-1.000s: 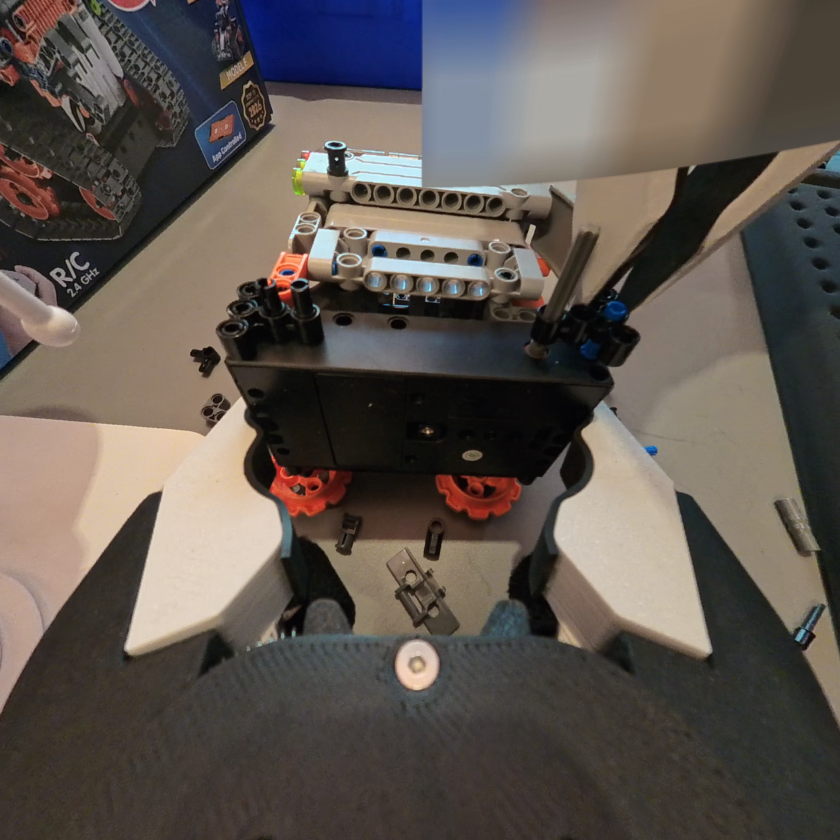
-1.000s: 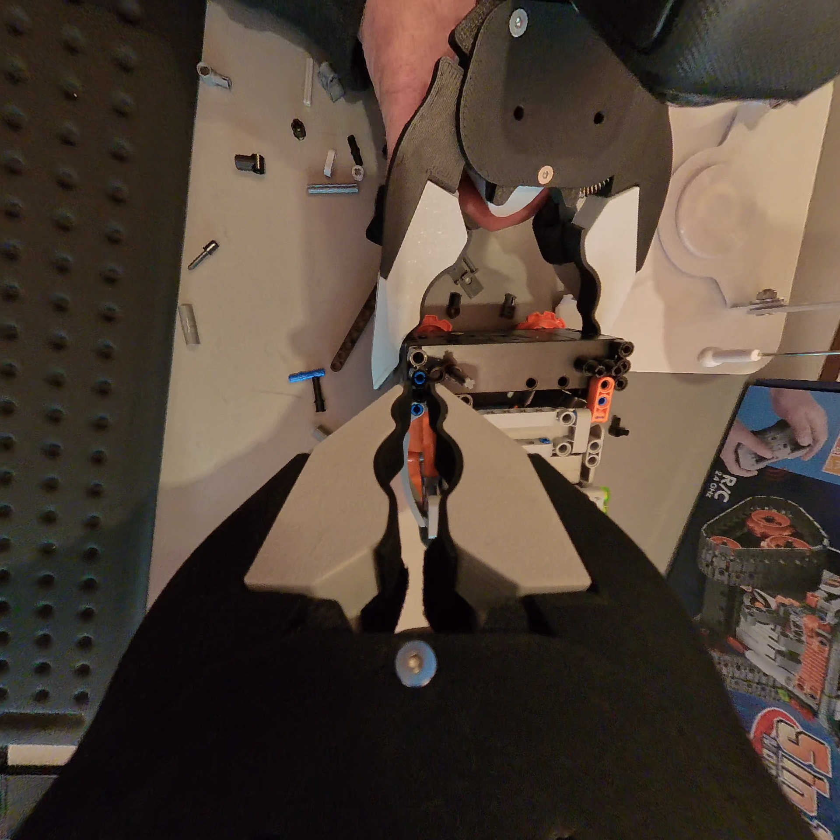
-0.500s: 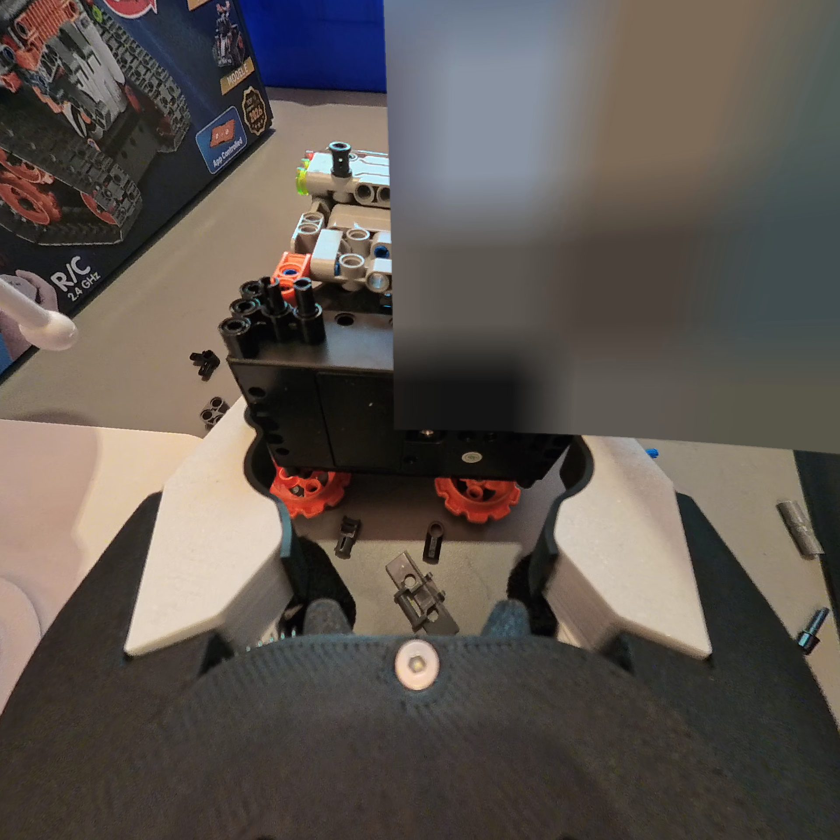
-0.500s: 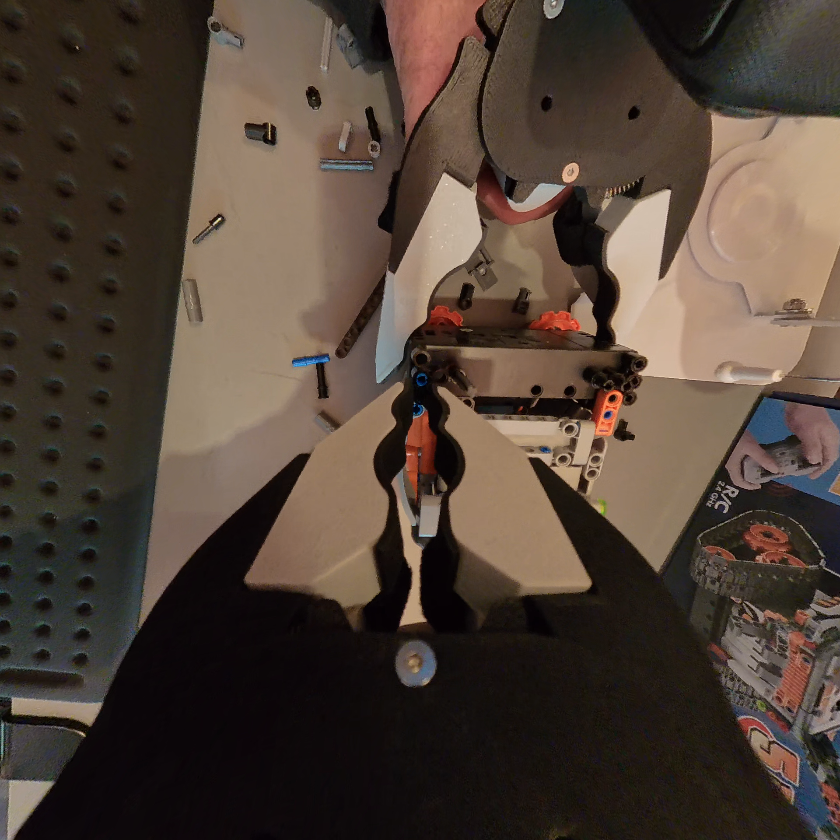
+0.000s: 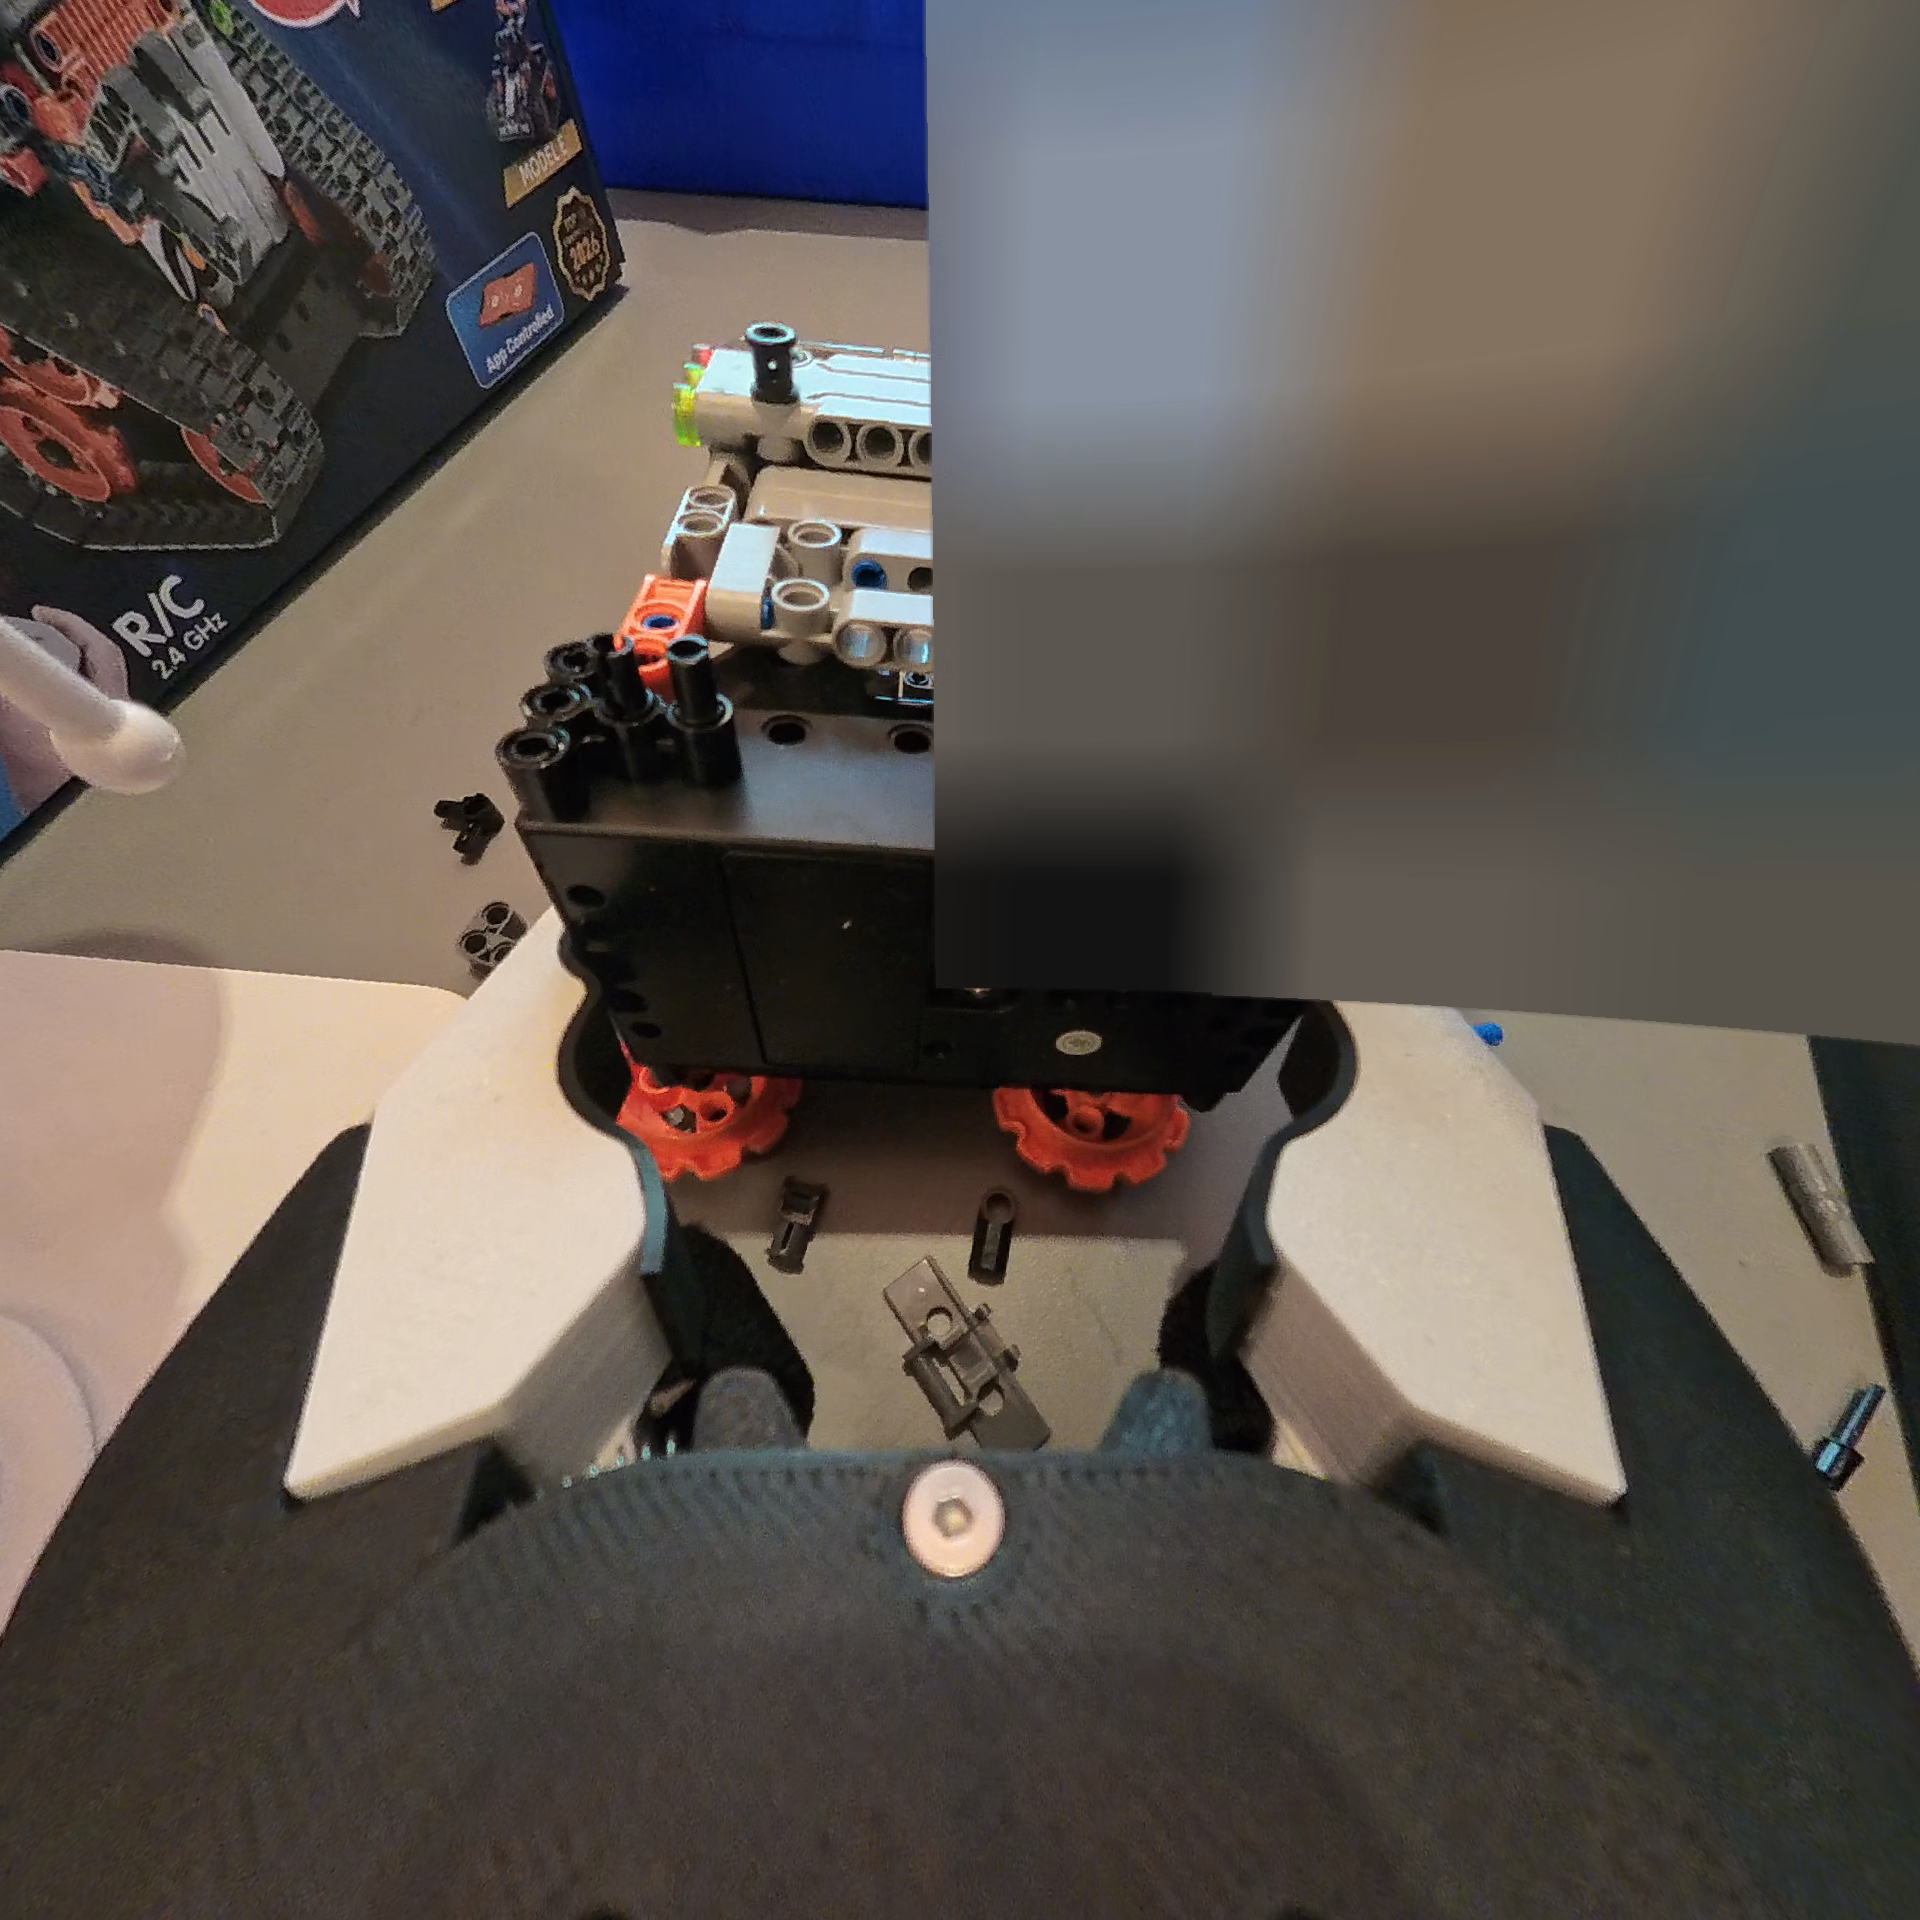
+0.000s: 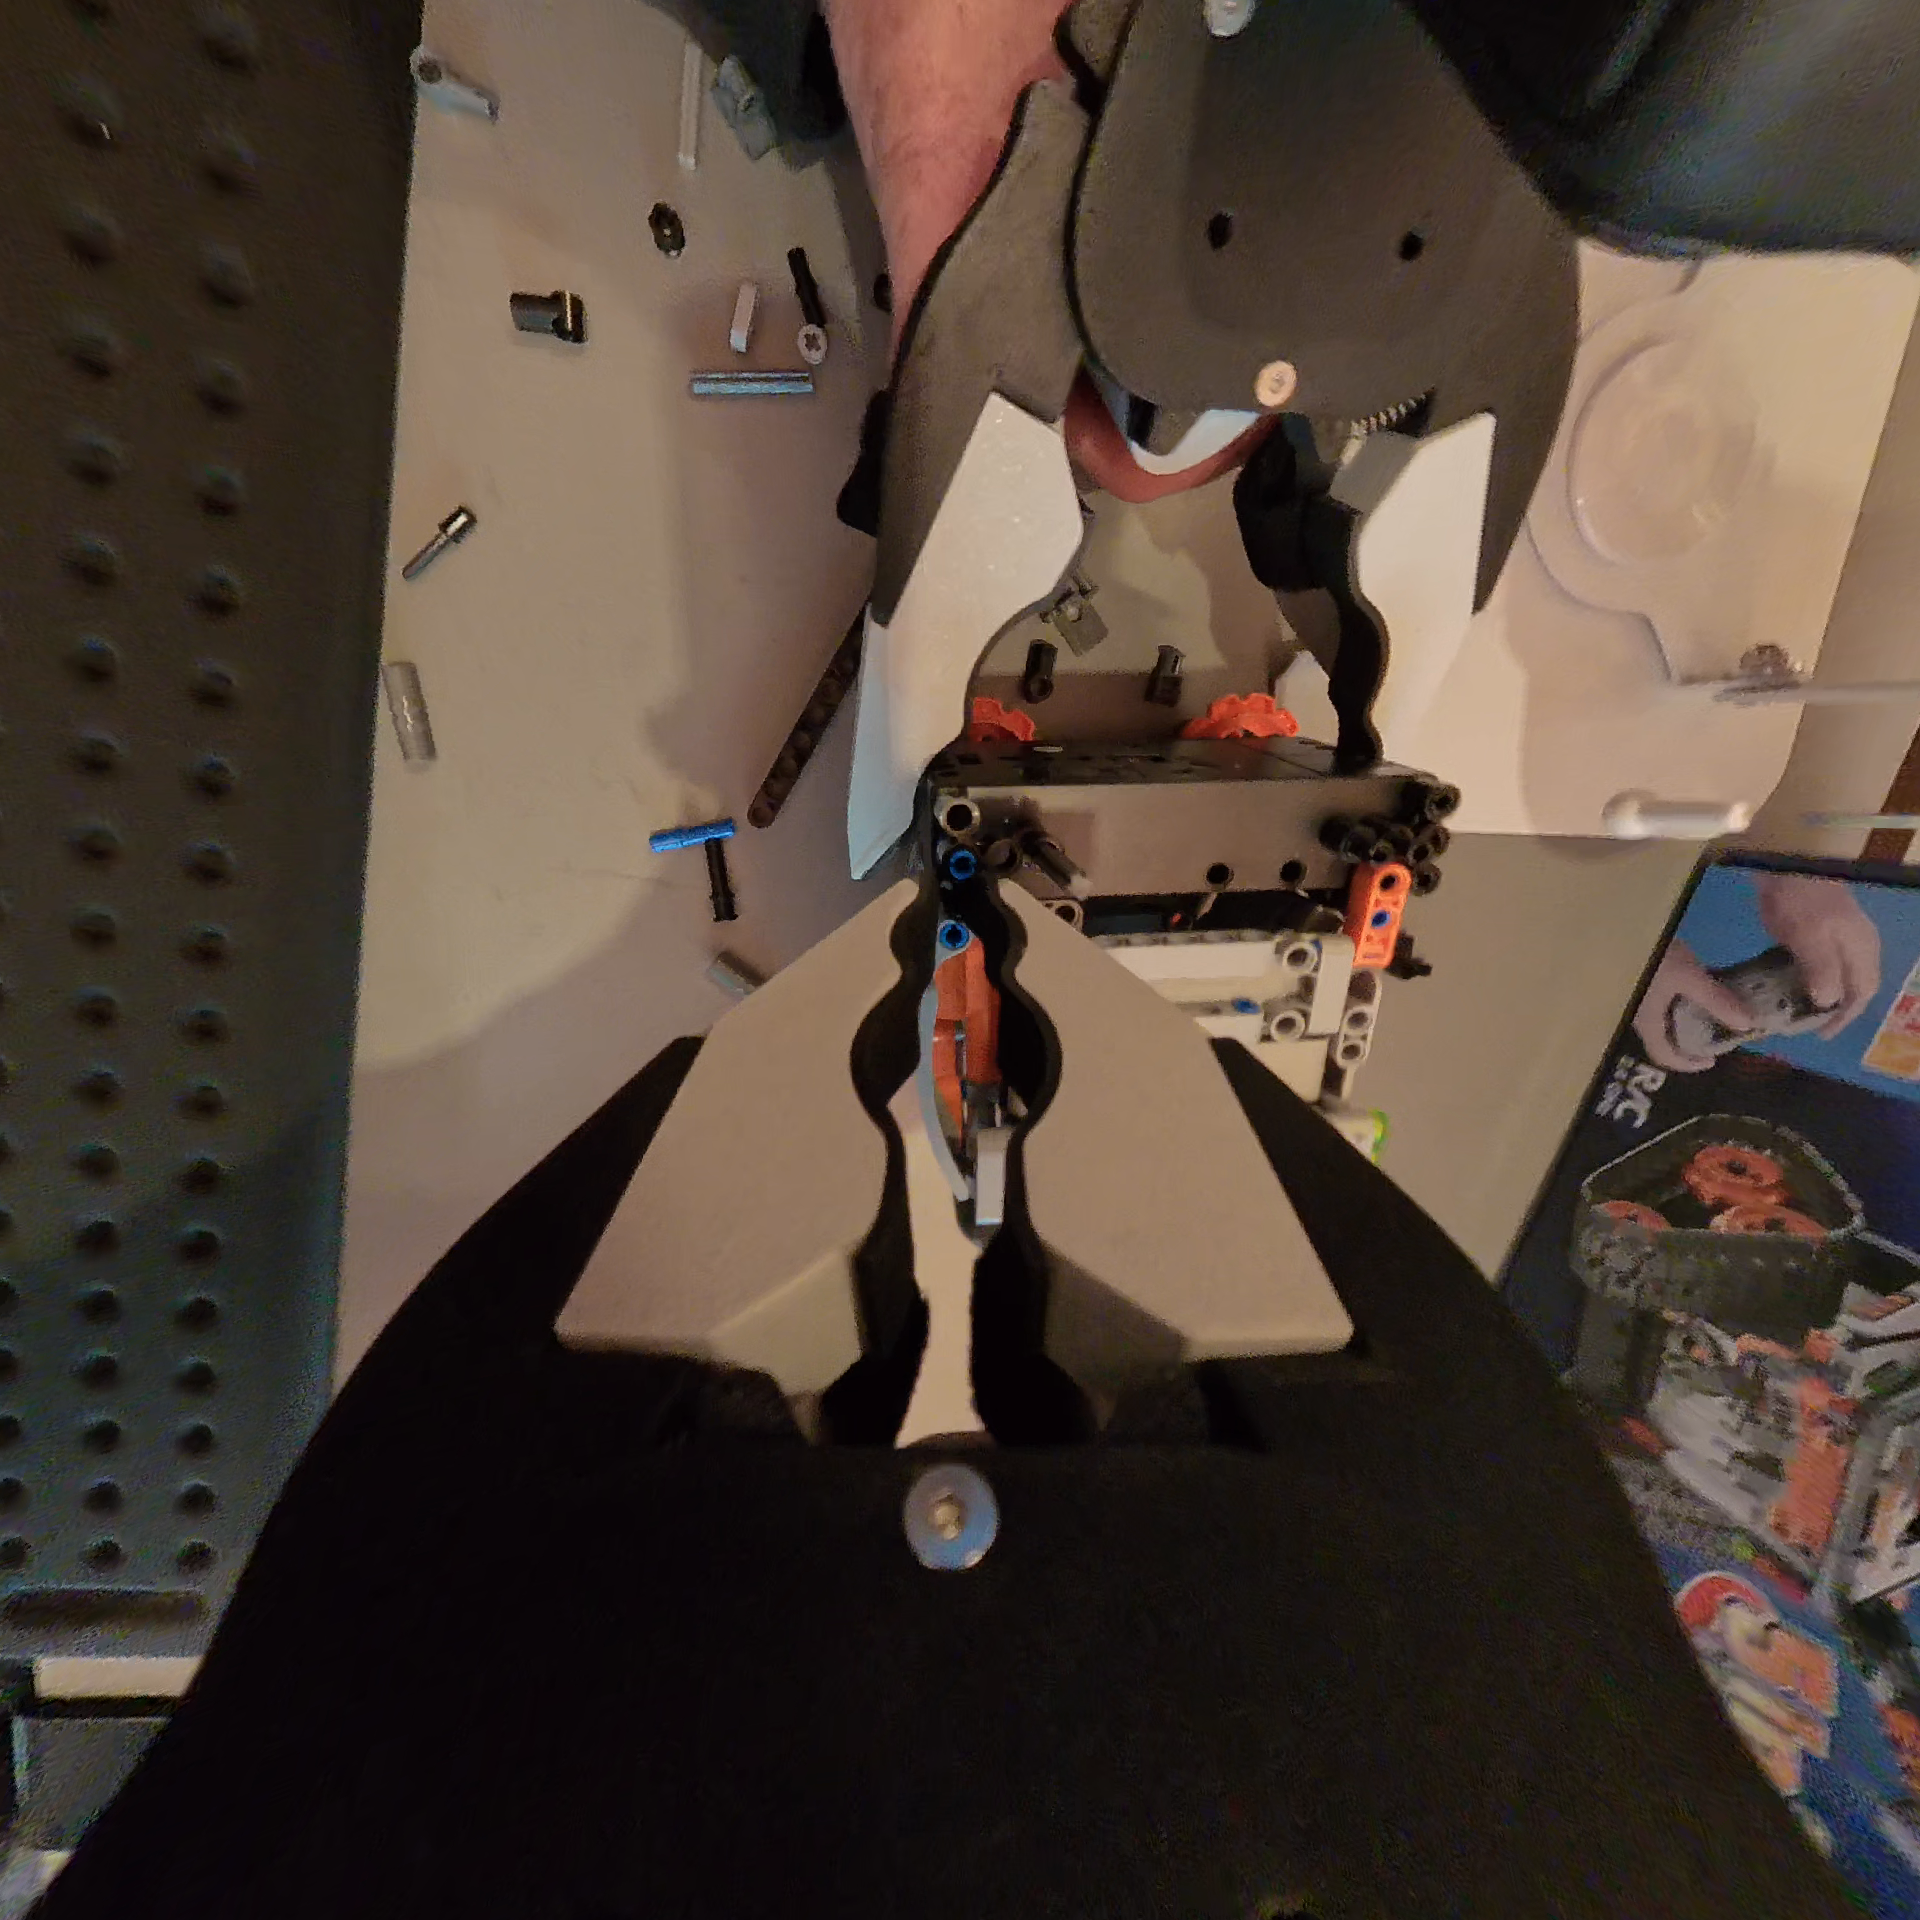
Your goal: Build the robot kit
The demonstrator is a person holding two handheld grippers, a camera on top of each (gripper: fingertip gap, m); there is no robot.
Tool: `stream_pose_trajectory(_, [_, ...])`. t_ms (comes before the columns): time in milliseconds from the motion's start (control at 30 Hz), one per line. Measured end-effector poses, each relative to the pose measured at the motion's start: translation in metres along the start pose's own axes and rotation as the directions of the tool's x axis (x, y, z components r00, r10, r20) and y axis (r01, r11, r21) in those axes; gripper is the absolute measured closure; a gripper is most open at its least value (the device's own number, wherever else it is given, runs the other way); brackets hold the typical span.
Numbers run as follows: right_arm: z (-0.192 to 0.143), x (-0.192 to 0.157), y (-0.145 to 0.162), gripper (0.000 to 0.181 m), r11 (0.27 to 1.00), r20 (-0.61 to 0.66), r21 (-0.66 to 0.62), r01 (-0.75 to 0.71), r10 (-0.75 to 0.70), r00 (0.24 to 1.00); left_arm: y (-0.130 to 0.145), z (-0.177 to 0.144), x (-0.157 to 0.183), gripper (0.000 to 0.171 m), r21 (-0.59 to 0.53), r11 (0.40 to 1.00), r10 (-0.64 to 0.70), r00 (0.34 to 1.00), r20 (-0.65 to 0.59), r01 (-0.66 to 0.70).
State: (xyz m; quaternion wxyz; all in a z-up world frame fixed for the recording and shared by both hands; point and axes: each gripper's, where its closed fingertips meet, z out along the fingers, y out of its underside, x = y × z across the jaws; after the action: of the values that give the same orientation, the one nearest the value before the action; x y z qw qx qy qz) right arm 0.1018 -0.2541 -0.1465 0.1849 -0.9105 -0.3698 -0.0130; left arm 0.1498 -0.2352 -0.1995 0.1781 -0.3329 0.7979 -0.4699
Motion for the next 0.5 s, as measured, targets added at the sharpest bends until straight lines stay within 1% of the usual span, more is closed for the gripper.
stream_pose_trajectory(67, [-0.0074, 0.0037, 0.0002, 0.172, 0.999, -0.025, 0.034, -0.042, 0.043, 0.999, 0.0002, 0.0001, 0.0005, 0.042, -0.002, 1.0, 0.001, 1.0, 0.001, -0.001])
stream_pose_trajectory(133, [-0.0133, 0.0084, -0.0009, 0.174, 0.995, -0.057, 0.072, -0.062, 0.066, 0.996, 0.0, 0.0, 0.0003, 0.042, 0.001, 1.0, 0.002, 1.0, 0.001, -0.002])
stream_pose_trajectory(200, [-0.0118, 0.0051, -0.0061, 0.174, 0.995, -0.057, 0.093, -0.047, 0.052, 0.997, -0.0002, 0.0004, 0.0002, 0.042, 0.001, 1.0, 0.001, 1.0, 0.002, -0.001])
stream_pose_trajectory(333, [-0.0045, 0.002, -0.0095, 0.177, 0.996, -0.057, 0.087, -0.037, 0.042, 0.997, 0.0, 0.0003, 0.0, 0.042, 0.001, 1.0, 0.001, 1.0, 0.001, -0.001])
stream_pose_trajectory(500, [-0.0039, 0.0009, -0.0087, 0.18, 0.996, -0.043, 0.083, -0.035, 0.039, 0.998, -0.0001, 0.0003, -0.0005, 0.043, 0.002, 1.0, 0.001, 1.0, 0.004, -0.001])
